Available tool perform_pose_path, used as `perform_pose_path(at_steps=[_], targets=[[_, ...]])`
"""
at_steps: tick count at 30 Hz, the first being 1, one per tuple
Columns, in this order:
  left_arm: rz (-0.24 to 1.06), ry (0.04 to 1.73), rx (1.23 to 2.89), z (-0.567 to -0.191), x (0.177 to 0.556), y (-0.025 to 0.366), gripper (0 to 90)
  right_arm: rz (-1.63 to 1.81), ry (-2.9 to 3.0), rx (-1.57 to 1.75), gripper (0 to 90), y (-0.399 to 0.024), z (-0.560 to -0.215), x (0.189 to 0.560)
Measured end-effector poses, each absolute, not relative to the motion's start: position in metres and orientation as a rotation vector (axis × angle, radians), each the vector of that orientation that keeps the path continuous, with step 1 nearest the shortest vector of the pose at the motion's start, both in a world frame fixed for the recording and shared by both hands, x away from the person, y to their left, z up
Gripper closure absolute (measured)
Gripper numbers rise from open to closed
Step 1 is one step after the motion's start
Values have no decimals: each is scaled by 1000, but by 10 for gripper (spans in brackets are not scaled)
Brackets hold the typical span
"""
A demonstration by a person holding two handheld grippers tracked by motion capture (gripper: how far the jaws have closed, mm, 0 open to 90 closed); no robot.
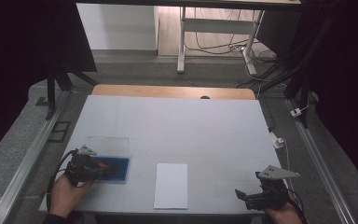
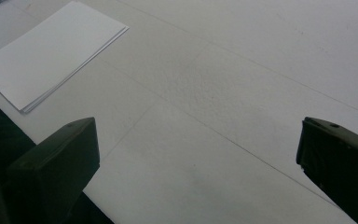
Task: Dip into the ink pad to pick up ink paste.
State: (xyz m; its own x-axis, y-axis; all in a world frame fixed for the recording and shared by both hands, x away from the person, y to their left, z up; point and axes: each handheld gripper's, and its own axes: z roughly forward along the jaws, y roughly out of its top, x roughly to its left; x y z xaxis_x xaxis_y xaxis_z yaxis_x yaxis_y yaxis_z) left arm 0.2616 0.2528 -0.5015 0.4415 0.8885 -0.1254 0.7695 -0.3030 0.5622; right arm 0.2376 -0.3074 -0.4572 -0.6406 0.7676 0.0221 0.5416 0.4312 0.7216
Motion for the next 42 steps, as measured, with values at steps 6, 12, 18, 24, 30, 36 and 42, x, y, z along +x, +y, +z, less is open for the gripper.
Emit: perform_pose_path(at_steps=[6, 12, 18, 24, 30, 36, 42], targets=[[274, 1393, 2129, -500, 262, 254, 583, 1029, 2379, 1125, 0, -307, -457, 237], [285, 1377, 2115, -497, 260, 254, 582, 1030, 2379, 1124, 0, -307, -457, 237], [292, 1373, 2102, -494, 257, 255, 583, 1031, 2379, 1123, 0, -307, -457, 237], [321, 1352, 2096, -489, 253, 255, 583, 1038, 2368, 1137, 0, -308, -457, 237], [335, 1324, 2078, -484, 250, 255, 583, 1042, 2370, 1136, 0, -308, -457, 237], [351, 1304, 2053, -478, 247, 255, 583, 1041, 2370, 1137, 0, -308, -457, 237], [344, 1286, 2029, -473, 245, 254, 583, 1038, 2372, 1133, 0, -308, -457, 238]])
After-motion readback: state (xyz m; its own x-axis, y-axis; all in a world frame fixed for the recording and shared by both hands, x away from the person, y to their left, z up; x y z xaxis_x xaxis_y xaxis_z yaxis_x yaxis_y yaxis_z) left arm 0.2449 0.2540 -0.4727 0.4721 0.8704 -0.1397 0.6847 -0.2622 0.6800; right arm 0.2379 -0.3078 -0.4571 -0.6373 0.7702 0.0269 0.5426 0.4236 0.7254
